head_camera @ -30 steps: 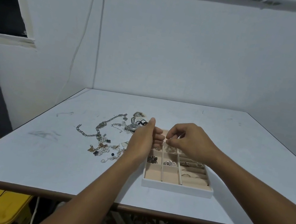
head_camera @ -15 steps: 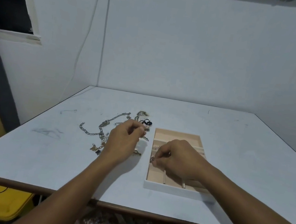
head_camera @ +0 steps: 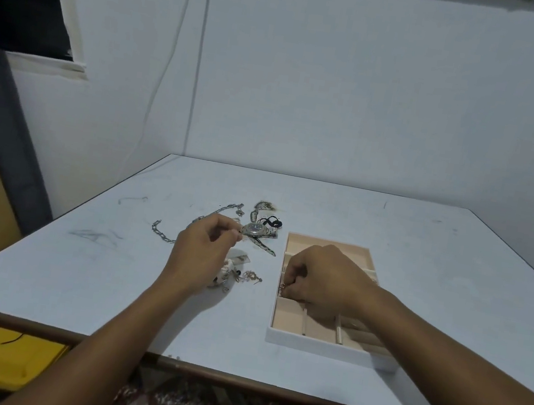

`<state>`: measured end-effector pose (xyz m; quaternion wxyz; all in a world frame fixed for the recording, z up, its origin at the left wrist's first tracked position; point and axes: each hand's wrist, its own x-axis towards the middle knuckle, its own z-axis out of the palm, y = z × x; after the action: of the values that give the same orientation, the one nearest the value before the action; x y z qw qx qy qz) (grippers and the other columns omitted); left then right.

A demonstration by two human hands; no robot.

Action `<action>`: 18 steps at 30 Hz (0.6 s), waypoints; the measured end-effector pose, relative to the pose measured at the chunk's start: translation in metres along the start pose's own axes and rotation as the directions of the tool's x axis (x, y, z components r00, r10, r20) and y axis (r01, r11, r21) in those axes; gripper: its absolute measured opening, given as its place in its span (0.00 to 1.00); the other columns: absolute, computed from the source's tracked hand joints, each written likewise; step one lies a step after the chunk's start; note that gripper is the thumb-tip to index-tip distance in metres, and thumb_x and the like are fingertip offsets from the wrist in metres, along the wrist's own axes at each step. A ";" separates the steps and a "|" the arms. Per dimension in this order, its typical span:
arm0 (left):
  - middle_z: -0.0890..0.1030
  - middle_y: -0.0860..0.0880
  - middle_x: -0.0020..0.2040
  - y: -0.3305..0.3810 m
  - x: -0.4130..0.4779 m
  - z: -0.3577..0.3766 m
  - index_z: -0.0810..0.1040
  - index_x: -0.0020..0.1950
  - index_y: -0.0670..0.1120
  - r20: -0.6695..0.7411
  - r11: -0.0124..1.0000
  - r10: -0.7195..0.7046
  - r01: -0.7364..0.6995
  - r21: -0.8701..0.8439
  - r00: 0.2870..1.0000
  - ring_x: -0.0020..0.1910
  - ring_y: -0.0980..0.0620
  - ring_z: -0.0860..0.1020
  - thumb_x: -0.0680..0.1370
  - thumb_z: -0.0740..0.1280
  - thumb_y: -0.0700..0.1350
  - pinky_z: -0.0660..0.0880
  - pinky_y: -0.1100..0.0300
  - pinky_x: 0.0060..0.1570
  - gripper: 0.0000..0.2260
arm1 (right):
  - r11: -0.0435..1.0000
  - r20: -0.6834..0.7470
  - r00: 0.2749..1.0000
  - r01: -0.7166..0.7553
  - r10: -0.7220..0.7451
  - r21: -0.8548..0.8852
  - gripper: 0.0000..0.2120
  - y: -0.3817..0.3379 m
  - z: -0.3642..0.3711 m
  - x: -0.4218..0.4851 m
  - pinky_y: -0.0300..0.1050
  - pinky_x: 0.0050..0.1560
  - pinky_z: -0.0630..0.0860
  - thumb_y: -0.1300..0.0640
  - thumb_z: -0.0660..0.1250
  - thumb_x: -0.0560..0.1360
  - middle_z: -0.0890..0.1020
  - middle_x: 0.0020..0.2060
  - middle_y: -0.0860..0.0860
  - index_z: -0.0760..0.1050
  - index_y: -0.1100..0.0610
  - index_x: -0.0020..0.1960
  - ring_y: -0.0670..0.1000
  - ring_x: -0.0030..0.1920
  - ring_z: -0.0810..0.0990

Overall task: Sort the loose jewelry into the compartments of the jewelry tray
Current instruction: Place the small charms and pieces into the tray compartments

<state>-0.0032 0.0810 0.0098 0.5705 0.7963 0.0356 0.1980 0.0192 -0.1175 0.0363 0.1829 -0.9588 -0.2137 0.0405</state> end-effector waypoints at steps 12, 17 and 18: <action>0.81 0.59 0.46 -0.017 0.022 -0.014 0.79 0.48 0.53 0.065 0.937 0.124 -0.138 0.321 0.990 0.43 0.63 0.77 0.77 0.65 0.44 0.68 0.71 0.42 0.05 | 0.997 -0.026 0.998 0.050 -0.049 0.051 0.05 -0.035 -0.020 0.098 0.40 0.46 0.73 0.61 0.70 0.72 0.84 0.44 0.49 0.83 0.55 0.46 0.49 0.47 0.79; 0.79 0.57 0.56 -0.029 0.049 -0.023 0.77 0.58 0.51 0.154 0.842 0.109 -0.173 0.511 0.982 0.53 0.55 0.76 0.78 0.62 0.48 0.71 0.60 0.51 0.10 | 1.000 -0.025 1.000 0.015 -0.015 0.026 0.06 -0.049 -0.002 0.154 0.41 0.44 0.74 0.61 0.68 0.73 0.85 0.48 0.52 0.83 0.55 0.47 0.52 0.48 0.81; 0.79 0.55 0.58 -0.032 0.054 -0.024 0.77 0.59 0.51 0.164 0.818 0.104 -0.178 0.547 0.981 0.55 0.53 0.75 0.78 0.62 0.48 0.70 0.59 0.51 0.11 | 1.000 -0.016 1.000 0.002 -0.002 0.015 0.05 -0.051 0.002 0.163 0.42 0.44 0.76 0.61 0.69 0.73 0.85 0.47 0.53 0.82 0.55 0.47 0.53 0.47 0.82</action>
<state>0.0429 0.1289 0.0012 0.2972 0.9396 -0.0031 0.1697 0.1466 -0.0047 0.0536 0.1919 -0.9574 -0.2130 0.0344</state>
